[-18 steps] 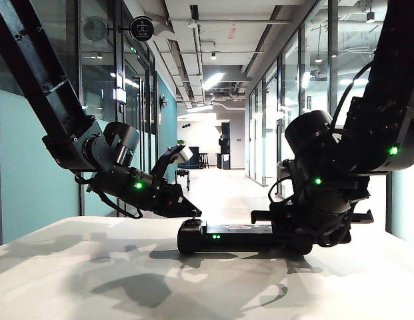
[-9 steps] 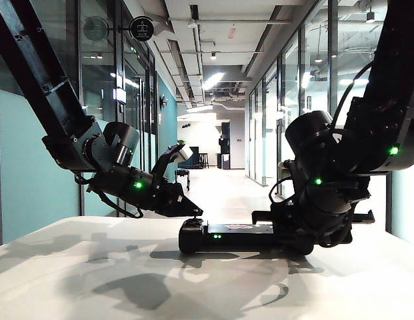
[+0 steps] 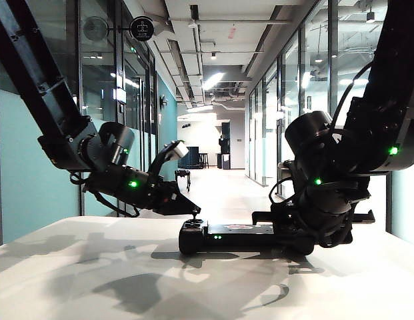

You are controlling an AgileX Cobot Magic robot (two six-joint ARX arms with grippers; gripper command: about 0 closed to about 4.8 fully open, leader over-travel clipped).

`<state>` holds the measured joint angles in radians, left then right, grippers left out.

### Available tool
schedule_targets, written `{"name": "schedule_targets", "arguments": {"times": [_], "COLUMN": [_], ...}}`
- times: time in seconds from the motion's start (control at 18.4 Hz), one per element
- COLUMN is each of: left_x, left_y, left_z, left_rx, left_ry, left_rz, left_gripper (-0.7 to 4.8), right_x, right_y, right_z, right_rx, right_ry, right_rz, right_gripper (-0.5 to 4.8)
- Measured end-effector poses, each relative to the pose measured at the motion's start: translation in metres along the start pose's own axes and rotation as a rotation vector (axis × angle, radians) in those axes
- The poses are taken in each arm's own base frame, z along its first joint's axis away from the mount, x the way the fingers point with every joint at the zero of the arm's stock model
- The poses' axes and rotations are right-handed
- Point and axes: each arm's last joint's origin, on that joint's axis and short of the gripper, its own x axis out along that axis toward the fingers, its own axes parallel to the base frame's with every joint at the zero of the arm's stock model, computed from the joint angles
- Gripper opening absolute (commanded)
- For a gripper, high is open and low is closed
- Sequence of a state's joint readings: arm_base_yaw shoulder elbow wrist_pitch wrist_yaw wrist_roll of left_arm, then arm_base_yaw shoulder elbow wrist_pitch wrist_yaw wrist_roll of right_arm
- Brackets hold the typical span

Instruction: Push the left joystick on the remote control sitting on the white table backward to make the robot dog back up in a straight line until it returns close to you.

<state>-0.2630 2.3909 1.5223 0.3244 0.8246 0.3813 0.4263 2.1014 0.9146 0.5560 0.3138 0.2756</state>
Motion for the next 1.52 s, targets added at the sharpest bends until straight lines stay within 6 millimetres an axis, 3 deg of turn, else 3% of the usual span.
{"name": "schedule_targets", "arguments": {"times": [0.92,1.2,1.52], "left_x": [0.003,0.015,0.013], "left_y": [0.002,-0.004,-0.004], "left_z": [0.002,-0.001,-0.002], "left_rx": [0.029,0.045,0.039], "left_ry": [0.022,0.014,0.001], "left_rz": [0.11,0.091,0.045], "left_gripper": [-0.06,-0.05,-0.05], "right_x": [0.0,0.0,0.0], "right_y": [0.0,0.0,0.0], "right_z": [0.0,0.0,0.0], "right_rx": [0.001,0.001,0.0], "right_ry": [-0.001,-0.001,0.0], "right_rz": [0.001,0.001,0.0], "right_gripper": [1.97,1.97,1.97]}}
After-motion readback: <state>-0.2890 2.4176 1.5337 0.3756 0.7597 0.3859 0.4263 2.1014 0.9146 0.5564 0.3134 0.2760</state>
